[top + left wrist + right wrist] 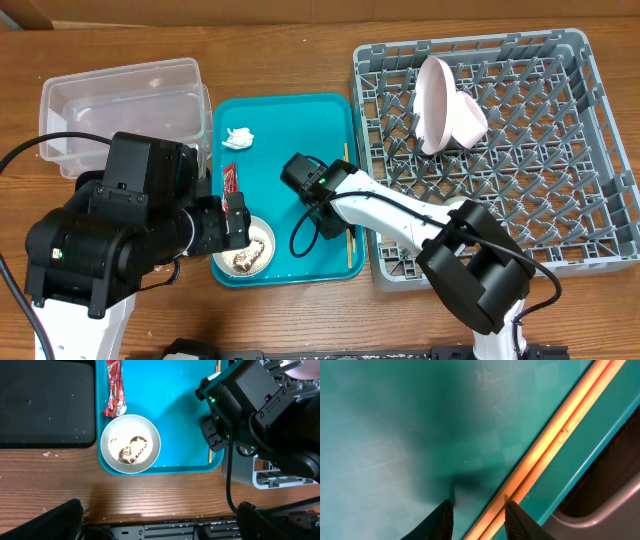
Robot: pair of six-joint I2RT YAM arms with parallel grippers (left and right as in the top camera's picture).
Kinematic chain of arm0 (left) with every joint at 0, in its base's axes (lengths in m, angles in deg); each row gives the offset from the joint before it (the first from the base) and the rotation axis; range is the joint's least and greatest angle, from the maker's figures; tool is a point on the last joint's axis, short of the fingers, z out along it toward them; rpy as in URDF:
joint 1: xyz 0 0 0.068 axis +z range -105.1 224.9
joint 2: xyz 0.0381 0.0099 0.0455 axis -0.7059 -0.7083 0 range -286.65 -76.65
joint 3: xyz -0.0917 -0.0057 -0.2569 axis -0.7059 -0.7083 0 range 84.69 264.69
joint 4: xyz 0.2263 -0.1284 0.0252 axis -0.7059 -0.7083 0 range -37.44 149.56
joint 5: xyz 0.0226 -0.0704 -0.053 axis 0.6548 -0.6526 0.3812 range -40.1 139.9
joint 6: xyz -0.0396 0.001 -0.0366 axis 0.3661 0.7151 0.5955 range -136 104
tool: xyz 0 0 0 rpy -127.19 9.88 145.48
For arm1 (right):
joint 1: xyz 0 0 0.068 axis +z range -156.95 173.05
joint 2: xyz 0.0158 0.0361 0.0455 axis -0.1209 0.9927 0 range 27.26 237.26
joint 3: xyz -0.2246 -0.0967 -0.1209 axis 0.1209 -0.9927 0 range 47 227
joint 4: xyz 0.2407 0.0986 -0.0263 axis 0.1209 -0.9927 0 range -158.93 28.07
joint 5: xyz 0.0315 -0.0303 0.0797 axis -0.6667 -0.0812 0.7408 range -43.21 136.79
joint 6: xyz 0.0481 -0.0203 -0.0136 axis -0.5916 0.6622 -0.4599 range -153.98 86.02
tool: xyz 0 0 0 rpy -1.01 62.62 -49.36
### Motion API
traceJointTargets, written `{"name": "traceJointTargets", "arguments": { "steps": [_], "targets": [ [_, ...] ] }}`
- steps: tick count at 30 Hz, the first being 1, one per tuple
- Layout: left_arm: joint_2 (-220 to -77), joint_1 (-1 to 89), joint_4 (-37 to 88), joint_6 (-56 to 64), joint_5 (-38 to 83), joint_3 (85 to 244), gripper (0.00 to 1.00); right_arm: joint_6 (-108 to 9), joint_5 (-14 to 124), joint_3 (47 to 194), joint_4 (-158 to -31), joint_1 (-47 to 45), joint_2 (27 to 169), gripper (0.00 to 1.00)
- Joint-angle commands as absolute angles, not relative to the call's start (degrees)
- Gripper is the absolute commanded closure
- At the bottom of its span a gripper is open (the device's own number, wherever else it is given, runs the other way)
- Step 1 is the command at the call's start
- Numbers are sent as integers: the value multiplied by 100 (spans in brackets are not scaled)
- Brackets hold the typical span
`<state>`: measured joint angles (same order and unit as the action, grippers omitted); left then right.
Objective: Sort waste into correct bins and load items into the dishwasher
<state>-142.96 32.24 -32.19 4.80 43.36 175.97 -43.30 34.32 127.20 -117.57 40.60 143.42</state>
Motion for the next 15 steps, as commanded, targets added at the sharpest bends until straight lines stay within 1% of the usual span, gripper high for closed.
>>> {"name": "traceJointTargets", "arguments": {
  "steps": [1, 9, 13, 15],
  "targets": [
    [-14302, 3202, -3210, 388, 4412, 17669, 0, -4433, 3299, 13013, -11761, 4139, 13896, 64],
    [-14302, 3202, -3208, 388, 4412, 17669, 0, -4464, 3142, 12963, -11685, 4060, 13697, 60],
    [-14302, 3202, -3208, 388, 4412, 17669, 0, -4420, 3419, 12757, -11377, 4028, 13844, 60],
    [-14302, 3202, -3208, 388, 4412, 17669, 0, -4215, 3579, 12714, -11285, 4030, 13938, 60]
  ]
}}
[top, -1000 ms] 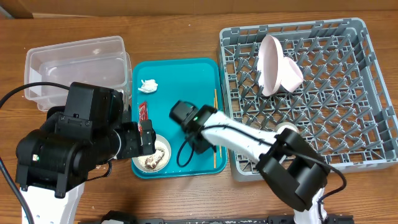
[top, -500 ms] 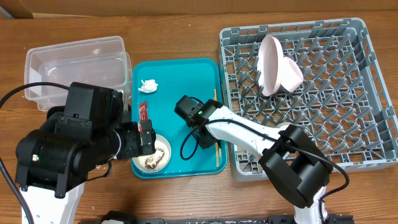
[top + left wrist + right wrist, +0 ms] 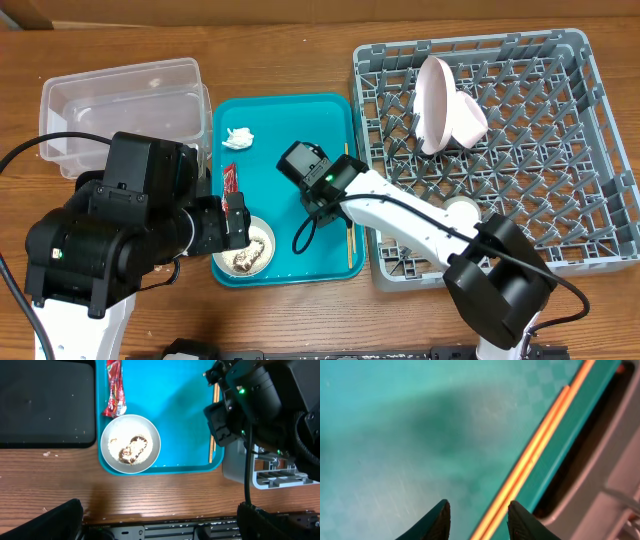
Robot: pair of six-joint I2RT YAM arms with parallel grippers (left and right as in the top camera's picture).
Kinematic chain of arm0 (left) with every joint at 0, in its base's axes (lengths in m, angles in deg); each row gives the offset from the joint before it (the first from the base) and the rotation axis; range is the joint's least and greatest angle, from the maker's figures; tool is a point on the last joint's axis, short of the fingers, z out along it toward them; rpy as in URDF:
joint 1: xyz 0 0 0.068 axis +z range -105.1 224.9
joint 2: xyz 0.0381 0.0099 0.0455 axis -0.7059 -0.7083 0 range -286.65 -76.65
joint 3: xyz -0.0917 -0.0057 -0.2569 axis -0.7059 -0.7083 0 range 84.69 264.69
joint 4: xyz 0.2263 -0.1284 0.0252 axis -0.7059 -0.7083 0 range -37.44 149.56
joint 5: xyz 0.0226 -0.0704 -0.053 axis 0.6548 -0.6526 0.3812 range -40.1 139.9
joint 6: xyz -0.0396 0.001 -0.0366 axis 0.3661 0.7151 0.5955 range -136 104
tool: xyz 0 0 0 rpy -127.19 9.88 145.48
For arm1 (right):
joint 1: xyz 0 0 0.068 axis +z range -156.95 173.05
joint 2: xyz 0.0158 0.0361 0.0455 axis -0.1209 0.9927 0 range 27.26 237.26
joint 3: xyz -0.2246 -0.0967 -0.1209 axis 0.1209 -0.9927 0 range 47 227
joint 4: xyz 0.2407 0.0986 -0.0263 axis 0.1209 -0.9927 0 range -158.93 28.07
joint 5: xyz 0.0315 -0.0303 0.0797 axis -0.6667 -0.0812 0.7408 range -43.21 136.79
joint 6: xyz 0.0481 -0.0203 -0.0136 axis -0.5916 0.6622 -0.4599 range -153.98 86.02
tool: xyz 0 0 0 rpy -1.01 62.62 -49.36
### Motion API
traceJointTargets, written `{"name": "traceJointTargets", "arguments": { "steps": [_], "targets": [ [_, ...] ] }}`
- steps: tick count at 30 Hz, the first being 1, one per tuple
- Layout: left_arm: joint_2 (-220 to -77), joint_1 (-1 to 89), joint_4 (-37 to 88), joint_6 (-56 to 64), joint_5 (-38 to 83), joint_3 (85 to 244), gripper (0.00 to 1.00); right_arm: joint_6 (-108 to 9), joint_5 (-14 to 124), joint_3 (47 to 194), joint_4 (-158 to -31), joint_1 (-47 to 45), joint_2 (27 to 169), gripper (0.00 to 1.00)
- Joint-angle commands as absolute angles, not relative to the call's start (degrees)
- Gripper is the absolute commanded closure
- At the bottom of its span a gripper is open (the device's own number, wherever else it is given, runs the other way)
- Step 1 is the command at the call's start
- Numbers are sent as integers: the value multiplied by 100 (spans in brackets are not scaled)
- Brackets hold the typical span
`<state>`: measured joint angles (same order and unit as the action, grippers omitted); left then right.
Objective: Sort waste into correct bins and load items into the dishwasher
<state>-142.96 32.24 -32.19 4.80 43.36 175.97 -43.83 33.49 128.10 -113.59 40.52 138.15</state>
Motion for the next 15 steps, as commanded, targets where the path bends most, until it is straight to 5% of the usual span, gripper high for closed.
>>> {"name": "traceJointTargets", "arguments": {
  "steps": [1, 15],
  "targets": [
    [-14302, 3202, -3208, 388, 4412, 17669, 0, -4167, 3389, 12714, -11298, 4036, 13984, 61],
    [-14302, 3202, -3208, 388, 4412, 17669, 0, -4405, 3142, 12714, -11263, 3660, 14231, 61]
  ]
}}
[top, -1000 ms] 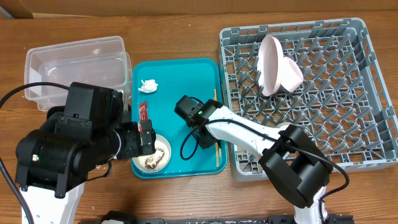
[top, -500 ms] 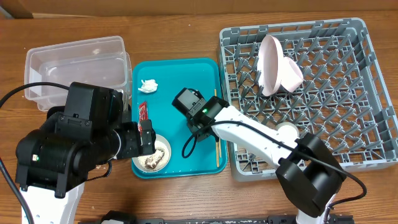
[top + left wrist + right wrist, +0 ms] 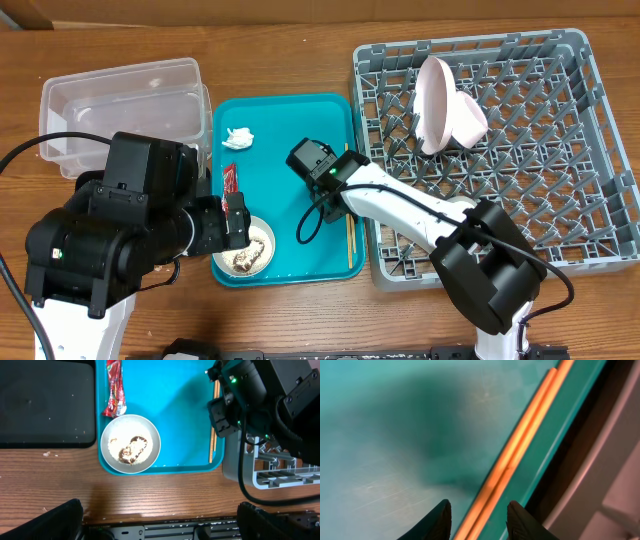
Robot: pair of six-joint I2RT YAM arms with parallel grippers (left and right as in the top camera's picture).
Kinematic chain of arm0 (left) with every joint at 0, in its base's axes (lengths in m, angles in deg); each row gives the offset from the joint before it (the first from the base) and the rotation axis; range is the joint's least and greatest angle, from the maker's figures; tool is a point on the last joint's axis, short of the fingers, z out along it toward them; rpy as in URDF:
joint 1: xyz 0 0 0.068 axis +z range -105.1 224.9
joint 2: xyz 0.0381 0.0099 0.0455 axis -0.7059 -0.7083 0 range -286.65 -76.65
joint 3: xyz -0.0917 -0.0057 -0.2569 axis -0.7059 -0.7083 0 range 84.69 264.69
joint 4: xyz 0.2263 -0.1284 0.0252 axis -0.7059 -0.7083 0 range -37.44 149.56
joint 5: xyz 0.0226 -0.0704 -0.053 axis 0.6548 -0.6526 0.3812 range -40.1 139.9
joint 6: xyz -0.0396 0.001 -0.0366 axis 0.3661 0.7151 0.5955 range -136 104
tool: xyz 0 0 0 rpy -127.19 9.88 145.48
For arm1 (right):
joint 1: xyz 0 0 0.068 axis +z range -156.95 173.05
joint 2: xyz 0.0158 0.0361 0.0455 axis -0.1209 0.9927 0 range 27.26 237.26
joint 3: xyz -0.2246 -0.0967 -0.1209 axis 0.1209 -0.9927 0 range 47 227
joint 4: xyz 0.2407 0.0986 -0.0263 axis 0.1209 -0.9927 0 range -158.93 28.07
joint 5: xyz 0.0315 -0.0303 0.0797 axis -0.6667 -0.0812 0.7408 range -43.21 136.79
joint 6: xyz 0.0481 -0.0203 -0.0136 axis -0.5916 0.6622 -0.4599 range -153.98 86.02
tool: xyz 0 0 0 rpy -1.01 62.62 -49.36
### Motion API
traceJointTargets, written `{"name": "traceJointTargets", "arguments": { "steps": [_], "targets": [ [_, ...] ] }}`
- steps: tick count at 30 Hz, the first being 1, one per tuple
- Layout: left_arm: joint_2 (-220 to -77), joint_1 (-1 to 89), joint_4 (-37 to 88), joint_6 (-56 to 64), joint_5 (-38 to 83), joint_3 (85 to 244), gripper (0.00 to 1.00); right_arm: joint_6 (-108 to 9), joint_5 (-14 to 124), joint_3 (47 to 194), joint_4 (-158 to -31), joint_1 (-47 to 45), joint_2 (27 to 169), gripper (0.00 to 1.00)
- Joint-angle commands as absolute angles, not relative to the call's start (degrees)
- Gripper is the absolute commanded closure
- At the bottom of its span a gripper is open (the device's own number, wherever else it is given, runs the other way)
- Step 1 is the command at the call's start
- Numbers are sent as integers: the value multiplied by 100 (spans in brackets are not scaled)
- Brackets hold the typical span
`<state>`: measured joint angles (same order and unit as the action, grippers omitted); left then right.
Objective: Sort waste into correct bins and load items into the dishwasher
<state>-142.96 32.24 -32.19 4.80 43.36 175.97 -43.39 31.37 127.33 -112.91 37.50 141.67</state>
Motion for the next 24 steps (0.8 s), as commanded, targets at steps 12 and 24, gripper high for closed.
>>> {"name": "traceJointTargets", "arguments": {
  "steps": [12, 24],
  "targets": [
    [-14302, 3202, -3208, 388, 4412, 17669, 0, -4322, 3649, 12685, -11191, 3418, 14248, 58],
    [-14302, 3202, -3208, 388, 4412, 17669, 0, -4134, 3953, 11959, -10738, 3418, 14250, 56]
  ]
}}
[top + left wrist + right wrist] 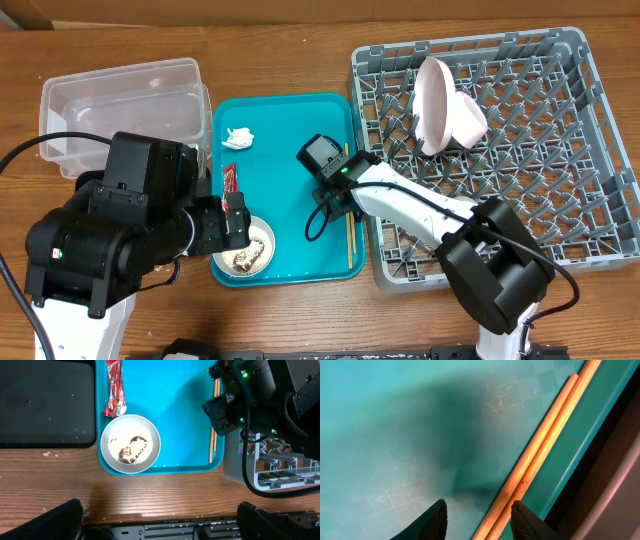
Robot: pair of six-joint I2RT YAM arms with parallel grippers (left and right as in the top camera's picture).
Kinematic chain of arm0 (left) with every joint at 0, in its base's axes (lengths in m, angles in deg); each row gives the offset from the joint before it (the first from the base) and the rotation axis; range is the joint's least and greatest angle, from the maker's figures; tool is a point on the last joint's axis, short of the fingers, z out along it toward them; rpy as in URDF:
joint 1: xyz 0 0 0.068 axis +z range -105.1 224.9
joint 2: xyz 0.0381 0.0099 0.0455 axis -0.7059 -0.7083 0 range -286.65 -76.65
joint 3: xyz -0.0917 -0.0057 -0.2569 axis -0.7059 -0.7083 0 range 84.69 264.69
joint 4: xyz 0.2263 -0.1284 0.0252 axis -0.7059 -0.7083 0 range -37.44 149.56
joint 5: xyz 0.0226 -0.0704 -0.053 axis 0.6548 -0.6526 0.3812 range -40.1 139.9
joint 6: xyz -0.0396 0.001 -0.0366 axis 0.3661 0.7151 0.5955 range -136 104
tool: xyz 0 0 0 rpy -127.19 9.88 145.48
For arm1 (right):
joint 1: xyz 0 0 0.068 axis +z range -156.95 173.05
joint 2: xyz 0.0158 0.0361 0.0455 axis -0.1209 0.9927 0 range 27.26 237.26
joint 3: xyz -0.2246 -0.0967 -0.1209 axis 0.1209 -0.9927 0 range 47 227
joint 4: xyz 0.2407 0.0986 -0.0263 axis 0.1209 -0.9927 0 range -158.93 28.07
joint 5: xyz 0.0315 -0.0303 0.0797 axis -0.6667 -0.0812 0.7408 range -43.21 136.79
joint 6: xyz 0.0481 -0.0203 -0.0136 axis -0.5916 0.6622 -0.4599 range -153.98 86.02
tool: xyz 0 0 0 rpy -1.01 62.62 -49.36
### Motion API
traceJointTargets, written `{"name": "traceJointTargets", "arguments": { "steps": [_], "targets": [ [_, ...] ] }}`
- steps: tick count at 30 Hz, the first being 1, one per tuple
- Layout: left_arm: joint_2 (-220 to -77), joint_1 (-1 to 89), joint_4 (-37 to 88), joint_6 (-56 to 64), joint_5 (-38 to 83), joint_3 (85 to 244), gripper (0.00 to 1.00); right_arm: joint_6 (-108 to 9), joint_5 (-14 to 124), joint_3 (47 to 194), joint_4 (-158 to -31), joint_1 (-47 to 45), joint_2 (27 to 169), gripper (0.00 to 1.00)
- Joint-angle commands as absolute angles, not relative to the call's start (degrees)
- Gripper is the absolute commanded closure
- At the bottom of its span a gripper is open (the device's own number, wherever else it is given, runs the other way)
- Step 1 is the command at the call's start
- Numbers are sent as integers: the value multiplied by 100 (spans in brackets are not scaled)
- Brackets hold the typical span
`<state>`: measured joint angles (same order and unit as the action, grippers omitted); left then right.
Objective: Sort waste into correct bins and load items into the dishwasher
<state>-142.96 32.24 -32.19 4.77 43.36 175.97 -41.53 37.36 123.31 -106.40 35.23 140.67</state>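
Note:
A pair of orange chopsticks (348,218) lies along the right edge of the teal tray (285,115). My right gripper (477,522) is open just above the tray floor. The chopsticks (545,455) pass between its fingertips, close to the right one. On the tray also sit a white bowl (130,444) with food residue, a red wrapper (114,387) and a crumpled tissue (238,137). My left gripper (160,522) hangs open and empty high above the table's front edge. The grey dish rack (520,190) holds a pink-white bowl (445,100).
Clear plastic containers (125,95) stand left of the tray; in the left wrist view that spot shows as a dark bin (47,402). The rack wall (620,510) runs right beside the chopsticks. My left arm's bulk (120,230) covers the front left table.
My right gripper has shifted slightly to the right, so the chopsticks now lie nearer its right fingertip. It is still open. The left arm and all tray items are unchanged.
The right gripper was open low over the tray with the chopsticks by its right finger. Then it was farther from them, then close again, and now it straddles them. The chopsticks lay in the same place throughout. The left gripper stayed open and still.

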Motion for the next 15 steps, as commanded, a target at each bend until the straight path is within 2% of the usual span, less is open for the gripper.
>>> {"name": "traceJointTargets", "arguments": {
  "steps": [1, 5, 12, 15],
  "targets": [
    [-14302, 3202, -3208, 388, 4412, 17669, 0, -4097, 4145, 11962, -10738, 3429, 14250, 56],
    [-14302, 3202, -3208, 388, 4412, 17669, 0, -3539, 4967, 12008, -10791, 3553, 14235, 57],
    [-14302, 3202, -3208, 388, 4412, 17669, 0, -3548, 4641, 12458, -11250, 3711, 14086, 56],
    [-14302, 3202, -3208, 388, 4412, 17669, 0, -4024, 4184, 12724, -11398, 3704, 13955, 57]
  ]
}}
